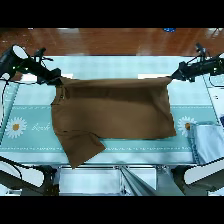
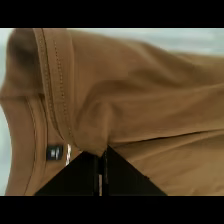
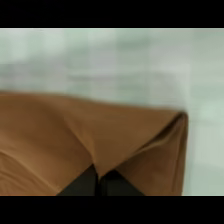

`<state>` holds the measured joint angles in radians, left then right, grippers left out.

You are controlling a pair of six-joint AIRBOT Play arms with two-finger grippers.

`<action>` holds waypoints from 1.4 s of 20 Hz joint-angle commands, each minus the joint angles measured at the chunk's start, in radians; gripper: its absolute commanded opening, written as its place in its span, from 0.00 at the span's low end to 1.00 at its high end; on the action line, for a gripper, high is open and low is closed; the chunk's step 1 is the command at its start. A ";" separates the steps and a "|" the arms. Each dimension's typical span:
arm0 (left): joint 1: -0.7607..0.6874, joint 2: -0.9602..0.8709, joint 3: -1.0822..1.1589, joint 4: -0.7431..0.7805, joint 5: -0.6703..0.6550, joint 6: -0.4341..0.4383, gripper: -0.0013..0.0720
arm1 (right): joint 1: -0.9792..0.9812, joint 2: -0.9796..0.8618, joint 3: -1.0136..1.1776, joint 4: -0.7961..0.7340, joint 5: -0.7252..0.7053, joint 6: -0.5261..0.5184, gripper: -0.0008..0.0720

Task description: Fold the shirts.

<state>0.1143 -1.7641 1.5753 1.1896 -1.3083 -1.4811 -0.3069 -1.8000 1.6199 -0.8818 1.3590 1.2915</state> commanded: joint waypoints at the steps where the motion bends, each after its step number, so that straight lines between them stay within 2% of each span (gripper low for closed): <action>1: 0.017 0.003 -0.069 0.006 -0.107 0.042 0.04 | 0.031 0.006 -0.058 -0.119 0.072 0.017 0.04; 6: 0.023 0.003 -0.086 0.027 -0.145 0.056 0.04 | 0.059 0.007 -0.113 -0.252 0.075 0.091 0.04; 12: 0.024 0.003 -0.086 0.026 -0.157 0.056 0.04 | 0.074 0.006 -0.113 -0.253 0.074 0.092 0.05; 18: 0.029 0.003 -0.086 0.028 -0.274 0.082 0.04 | 0.073 0.006 -0.113 -0.254 0.081 0.108 0.05; 19: 0.030 0.003 -0.087 0.034 -0.285 0.071 0.05 | 0.074 0.006 -0.113 -0.254 0.082 0.119 0.20; 20: 0.031 0.003 -0.086 0.043 -0.294 0.042 0.24 | 0.074 0.007 -0.113 -0.253 0.085 0.135 0.45; 21: 0.031 0.004 -0.086 0.045 -0.306 0.035 0.67 | 0.073 0.007 -0.113 -0.253 0.101 0.143 0.57; 22: 0.031 0.009 -0.086 0.045 -0.315 0.018 0.72 | 0.067 0.013 -0.111 -0.260 0.136 0.140 0.57; 25: 0.045 0.081 -0.094 0.056 -0.289 0.018 0.71 | -0.007 0.098 -0.119 -0.312 0.162 0.145 0.57; 28: 0.111 0.239 -0.219 0.092 -0.208 0.003 0.71 | -0.082 0.269 -0.253 -0.290 0.018 0.148 0.57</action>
<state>0.1799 -1.6375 1.4391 1.2533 -1.5734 -1.4635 -0.3305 -1.6524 1.4536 -1.1732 1.4700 1.4334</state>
